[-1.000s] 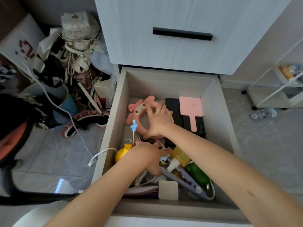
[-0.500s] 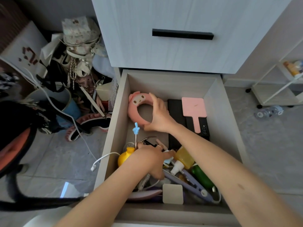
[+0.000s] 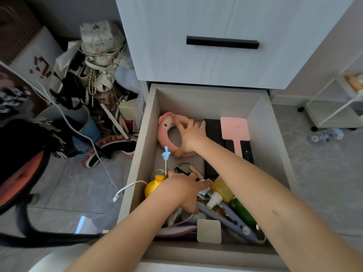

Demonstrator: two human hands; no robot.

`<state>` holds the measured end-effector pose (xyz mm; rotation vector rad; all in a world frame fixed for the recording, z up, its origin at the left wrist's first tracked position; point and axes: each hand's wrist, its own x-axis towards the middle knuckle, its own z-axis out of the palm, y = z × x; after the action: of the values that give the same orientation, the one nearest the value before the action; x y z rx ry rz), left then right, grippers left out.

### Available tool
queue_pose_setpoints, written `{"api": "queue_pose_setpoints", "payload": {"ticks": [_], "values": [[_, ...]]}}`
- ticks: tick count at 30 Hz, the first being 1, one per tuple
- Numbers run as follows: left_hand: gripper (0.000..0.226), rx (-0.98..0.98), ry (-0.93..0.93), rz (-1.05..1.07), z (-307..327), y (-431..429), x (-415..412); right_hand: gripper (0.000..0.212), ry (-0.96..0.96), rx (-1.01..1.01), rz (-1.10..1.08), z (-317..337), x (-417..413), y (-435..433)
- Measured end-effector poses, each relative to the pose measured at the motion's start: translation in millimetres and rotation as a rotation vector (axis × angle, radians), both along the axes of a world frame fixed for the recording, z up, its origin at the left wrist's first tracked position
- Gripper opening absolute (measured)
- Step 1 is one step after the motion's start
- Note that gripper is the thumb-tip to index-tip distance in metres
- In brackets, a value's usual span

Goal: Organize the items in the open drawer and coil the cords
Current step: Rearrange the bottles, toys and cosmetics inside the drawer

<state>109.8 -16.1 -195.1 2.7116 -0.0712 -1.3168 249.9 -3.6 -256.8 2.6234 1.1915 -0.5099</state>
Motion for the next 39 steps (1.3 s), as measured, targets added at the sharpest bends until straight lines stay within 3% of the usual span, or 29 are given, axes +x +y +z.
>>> {"api": "queue_pose_setpoints", "payload": {"ticks": [4, 14, 18, 21, 24, 28, 39], "values": [[0.084, 0.014, 0.027, -0.015, 2.2, -1.0, 2.5, 0.121, 0.011, -0.133, 0.022, 5.3, 4.4, 15.6], [0.084, 0.025, 0.03, -0.021, -0.7, 1.2, 3.9, 0.113, 0.074, -0.071, -0.008, -5.2, -6.6, 21.1], [0.086, 0.026, 0.025, -0.007, 3.5, 1.1, 2.2, 0.121, 0.238, 0.09, 0.014, 1.7, -0.7, 3.5], [0.085, 0.005, 0.015, 0.012, 5.5, 0.9, 0.7, 0.123, 0.225, 0.285, -0.004, 6.1, -0.4, -14.7], [0.085, -0.011, 0.008, 0.033, 6.9, -0.6, 0.0, 0.111, 0.175, 0.274, -0.009, 1.9, -11.9, -24.2], [0.084, -0.006, 0.001, 0.022, 5.6, -1.3, -0.7, 0.105, 0.242, 0.315, -0.126, 0.3, -15.6, -11.8], [0.082, -0.013, 0.001, 0.002, 0.6, 0.7, 2.5, 0.093, 0.161, 0.05, -0.051, 3.2, -17.1, 21.3]]}}
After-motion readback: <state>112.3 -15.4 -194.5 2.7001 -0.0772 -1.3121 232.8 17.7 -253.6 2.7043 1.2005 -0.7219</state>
